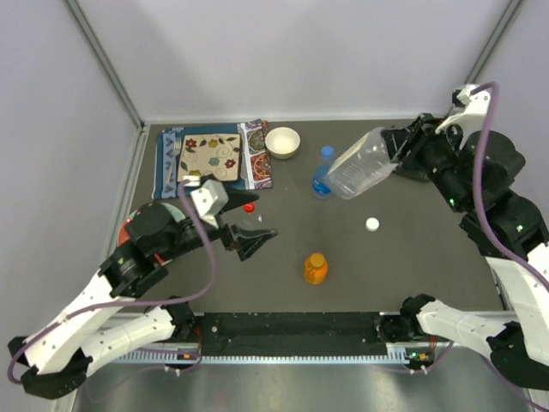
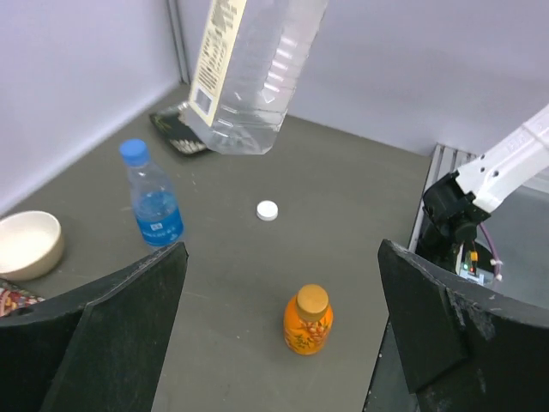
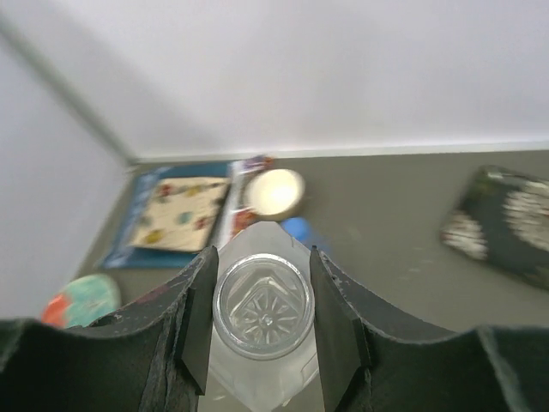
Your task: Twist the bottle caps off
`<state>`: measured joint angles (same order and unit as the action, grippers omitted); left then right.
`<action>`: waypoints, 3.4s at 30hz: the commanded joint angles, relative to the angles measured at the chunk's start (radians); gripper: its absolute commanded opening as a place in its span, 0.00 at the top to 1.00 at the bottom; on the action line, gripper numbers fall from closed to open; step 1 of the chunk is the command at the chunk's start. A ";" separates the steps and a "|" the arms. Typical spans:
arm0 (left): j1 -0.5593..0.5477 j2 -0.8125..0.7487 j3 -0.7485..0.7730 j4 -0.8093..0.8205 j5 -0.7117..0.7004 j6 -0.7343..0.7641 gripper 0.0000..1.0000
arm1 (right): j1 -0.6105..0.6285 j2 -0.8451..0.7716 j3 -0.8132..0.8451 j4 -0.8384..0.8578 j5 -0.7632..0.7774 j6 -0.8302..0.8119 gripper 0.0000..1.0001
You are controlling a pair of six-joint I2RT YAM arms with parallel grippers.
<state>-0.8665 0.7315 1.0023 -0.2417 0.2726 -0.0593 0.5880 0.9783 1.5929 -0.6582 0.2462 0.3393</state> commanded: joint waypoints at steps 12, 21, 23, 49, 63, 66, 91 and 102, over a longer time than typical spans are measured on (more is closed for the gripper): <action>0.001 -0.190 -0.103 -0.018 -0.136 -0.022 0.01 | -0.327 0.195 -0.255 0.190 0.403 -0.003 1.00; 0.001 -0.228 -0.129 -0.033 -0.127 -0.045 0.02 | -0.461 0.443 -0.255 0.284 0.383 0.021 1.00; 0.001 -0.234 -0.140 -0.036 -0.128 -0.045 0.02 | -0.473 0.462 -0.266 0.322 0.380 0.027 1.00; 0.001 -0.205 -0.172 -0.011 -0.093 -0.062 0.02 | -0.475 0.478 -0.361 0.362 0.301 0.038 0.49; 0.001 -0.198 -0.188 -0.004 -0.070 -0.077 0.02 | -0.475 0.431 -0.383 0.327 0.278 0.059 0.38; 0.001 -0.198 -0.191 0.001 -0.069 -0.077 0.02 | -0.475 0.418 -0.387 0.321 0.272 0.064 0.37; 0.000 -0.176 -0.211 0.028 -0.157 -0.112 0.02 | -0.294 0.226 -0.119 0.232 -0.017 0.017 0.27; 0.001 -0.098 -0.182 0.016 -0.326 -0.257 0.02 | -0.062 0.402 -0.145 0.293 -0.096 -0.062 0.14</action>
<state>-0.8658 0.6205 0.7944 -0.2630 -0.0029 -0.2474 0.4831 1.3025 1.4509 -0.3744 0.1501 0.3233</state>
